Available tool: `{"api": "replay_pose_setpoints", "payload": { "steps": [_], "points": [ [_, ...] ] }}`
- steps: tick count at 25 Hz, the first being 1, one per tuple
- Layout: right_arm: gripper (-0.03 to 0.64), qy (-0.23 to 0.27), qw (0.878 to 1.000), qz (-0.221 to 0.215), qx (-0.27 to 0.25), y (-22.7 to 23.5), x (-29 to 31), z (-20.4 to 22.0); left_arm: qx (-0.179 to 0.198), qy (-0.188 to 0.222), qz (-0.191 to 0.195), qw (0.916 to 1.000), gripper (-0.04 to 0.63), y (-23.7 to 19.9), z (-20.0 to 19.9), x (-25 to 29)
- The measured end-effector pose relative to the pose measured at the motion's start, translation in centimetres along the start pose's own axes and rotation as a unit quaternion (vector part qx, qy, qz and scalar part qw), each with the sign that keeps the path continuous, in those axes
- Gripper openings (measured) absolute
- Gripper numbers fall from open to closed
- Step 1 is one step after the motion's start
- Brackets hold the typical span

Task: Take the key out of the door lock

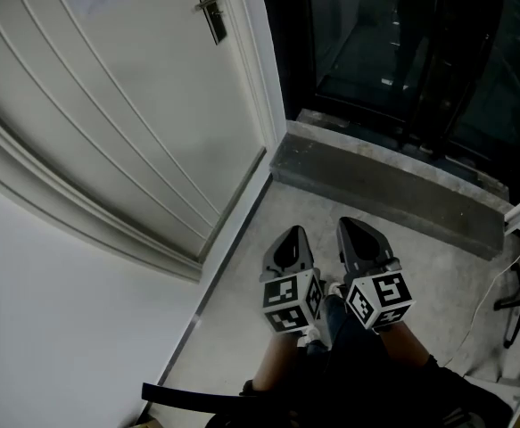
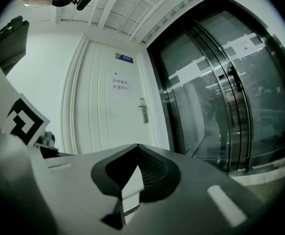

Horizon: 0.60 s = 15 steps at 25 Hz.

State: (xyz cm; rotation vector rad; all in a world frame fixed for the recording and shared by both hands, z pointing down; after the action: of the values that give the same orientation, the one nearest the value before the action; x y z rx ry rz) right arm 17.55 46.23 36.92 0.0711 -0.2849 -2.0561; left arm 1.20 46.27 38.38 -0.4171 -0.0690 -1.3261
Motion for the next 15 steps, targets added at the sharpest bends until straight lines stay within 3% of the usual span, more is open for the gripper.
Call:
{"api": "replay_pose_setpoints", "payload": {
  "steps": [8, 15],
  "points": [
    [0.0, 0.011, 1.0, -0.027, -0.003, 5.1, 7.6, -2.3, -0.008, 0.042, -0.028, 0.9987, 0.0, -0.3, -3.4, 7.9],
    [0.0, 0.022, 0.999, -0.042, -0.003, 9.9, 13.4, -4.8, -0.007, 0.037, -0.03, 0.9988, 0.0, 0.7, -6.2, 15.3]
  ]
}}
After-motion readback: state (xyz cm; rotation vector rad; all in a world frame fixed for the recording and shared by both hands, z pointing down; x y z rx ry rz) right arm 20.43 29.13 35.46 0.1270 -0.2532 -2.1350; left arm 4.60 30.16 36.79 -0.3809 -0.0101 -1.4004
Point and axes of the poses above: the fingertips, and each gripper's own axes: x forward along the fingers, y to its right, z out of its underside, the point moved 10 cm from there along -x, backward along the fingers, and after that the axes turned 3 degrees about x, right-handed, at the moved point
